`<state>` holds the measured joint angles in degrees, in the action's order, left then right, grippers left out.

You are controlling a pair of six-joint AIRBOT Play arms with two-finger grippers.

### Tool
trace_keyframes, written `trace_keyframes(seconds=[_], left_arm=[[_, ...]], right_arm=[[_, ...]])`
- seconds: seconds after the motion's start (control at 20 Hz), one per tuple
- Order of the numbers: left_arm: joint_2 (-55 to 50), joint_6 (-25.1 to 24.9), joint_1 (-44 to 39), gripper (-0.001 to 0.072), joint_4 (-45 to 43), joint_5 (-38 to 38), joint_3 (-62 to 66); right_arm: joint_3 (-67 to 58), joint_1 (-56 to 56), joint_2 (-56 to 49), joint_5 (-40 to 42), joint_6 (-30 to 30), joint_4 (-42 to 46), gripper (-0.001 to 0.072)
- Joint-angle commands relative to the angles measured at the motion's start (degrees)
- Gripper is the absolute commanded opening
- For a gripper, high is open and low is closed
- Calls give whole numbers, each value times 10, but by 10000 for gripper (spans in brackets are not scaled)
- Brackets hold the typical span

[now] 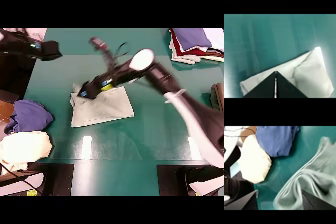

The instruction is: Fold the shirts.

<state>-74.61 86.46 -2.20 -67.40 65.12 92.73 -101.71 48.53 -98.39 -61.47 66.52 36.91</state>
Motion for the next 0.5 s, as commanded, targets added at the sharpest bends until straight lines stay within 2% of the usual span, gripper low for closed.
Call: trace_keyframes(seconds=[0.0, 0.05, 0.1, 0.3, 0.45], left_arm=[[35, -18, 40, 25, -4, 27, 0], [36, -30, 40, 26, -7, 38, 1], [36, -34, 40, 25, -7, 50, 1], [35, -44, 40, 25, -7, 82, 0], [35, -44, 40, 25, -7, 86, 0]], right_arm=[[-1, 62, -44, 92, -27, 17, 601], [-1, 51, -37, 64, -26, 37, 517], [0, 32, -26, 19, -24, 65, 489], [8, -75, 14, -136, 3, 163, 488], [86, -182, 51, -150, 17, 171, 488]])
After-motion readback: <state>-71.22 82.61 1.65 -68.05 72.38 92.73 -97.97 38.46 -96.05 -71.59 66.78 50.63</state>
